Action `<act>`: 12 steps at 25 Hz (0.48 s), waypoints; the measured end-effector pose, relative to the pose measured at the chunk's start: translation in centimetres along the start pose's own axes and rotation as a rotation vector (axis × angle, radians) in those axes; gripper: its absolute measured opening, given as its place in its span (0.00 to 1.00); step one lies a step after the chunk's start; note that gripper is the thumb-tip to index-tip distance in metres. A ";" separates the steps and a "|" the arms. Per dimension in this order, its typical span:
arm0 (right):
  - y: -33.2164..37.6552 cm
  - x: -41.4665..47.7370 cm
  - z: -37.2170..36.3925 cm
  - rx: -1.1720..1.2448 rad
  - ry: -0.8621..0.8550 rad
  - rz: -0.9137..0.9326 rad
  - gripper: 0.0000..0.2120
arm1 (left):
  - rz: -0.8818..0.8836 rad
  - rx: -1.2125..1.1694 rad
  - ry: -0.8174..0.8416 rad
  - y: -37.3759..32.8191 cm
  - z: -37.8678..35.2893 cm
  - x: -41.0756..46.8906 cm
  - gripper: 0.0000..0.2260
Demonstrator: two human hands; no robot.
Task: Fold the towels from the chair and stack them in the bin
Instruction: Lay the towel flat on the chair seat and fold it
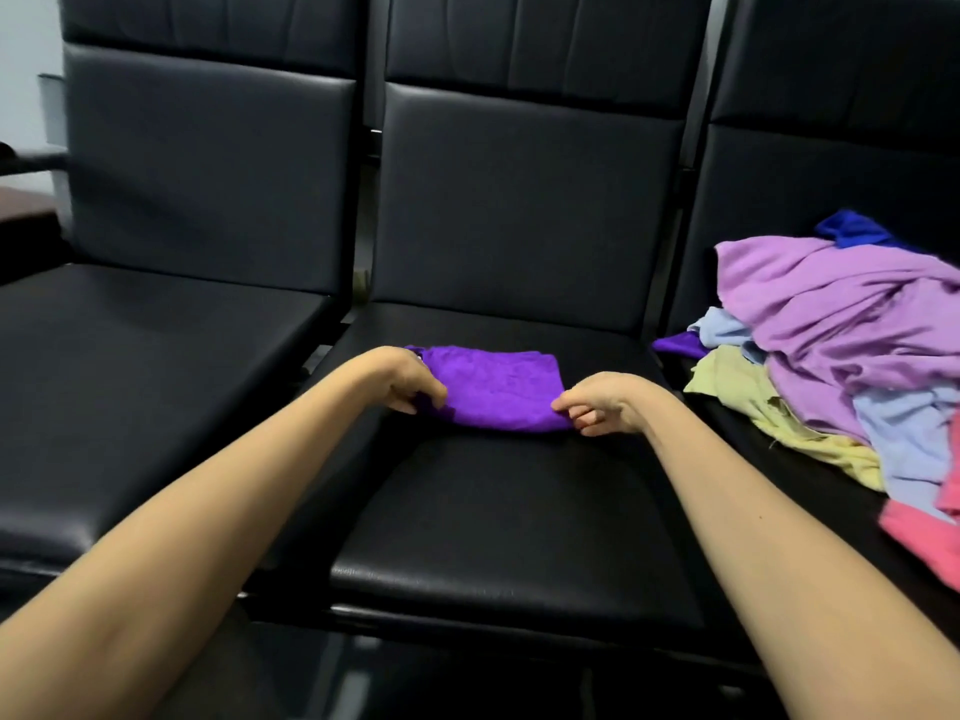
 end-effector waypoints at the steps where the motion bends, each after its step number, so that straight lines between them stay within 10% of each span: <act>1: 0.3 0.1 0.1 0.050 -0.008 0.024 0.08 | -0.009 -0.028 -0.009 -0.1 0.2 0.0 0.09; 5: 0.8 1.2 -0.4 0.332 -0.042 0.053 0.13 | -0.069 -0.094 -0.146 -0.3 0.0 1.0 0.24; 12: 1.6 3.1 -2.8 0.323 -0.002 -0.001 0.18 | -0.072 -0.193 -0.100 -1.1 -2.6 2.0 0.04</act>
Point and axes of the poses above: each hand's wrist, its own x-axis towards the middle knuckle, its own z-axis out of the back of the hand, y = z × x, the point moved 7 cm from there along x, towards the middle knuckle, and after that the axes turned 11 degrees about -z, right-handed, at the moved point
